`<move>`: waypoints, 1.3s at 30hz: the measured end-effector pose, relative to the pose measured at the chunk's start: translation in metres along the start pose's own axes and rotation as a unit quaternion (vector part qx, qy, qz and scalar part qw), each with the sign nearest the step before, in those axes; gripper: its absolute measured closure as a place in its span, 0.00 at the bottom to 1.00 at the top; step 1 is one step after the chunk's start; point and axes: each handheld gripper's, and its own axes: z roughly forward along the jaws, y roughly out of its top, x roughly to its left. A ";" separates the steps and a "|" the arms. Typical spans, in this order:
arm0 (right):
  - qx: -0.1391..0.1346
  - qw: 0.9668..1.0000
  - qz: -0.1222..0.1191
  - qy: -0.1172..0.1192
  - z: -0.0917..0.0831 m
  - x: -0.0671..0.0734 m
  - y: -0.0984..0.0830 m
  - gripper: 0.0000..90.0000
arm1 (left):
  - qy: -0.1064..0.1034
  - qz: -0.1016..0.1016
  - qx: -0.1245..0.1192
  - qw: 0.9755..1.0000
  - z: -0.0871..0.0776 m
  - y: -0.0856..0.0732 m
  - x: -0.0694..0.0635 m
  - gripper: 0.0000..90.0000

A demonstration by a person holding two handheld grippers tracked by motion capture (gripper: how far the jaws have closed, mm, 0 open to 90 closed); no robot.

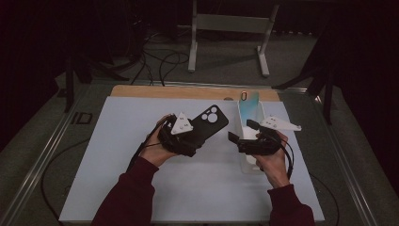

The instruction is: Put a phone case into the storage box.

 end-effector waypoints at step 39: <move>0.017 0.985 0.081 0.152 0.025 0.019 0.009 0.89 | -0.019 0.035 -0.011 0.999 0.009 0.012 -0.022 0.16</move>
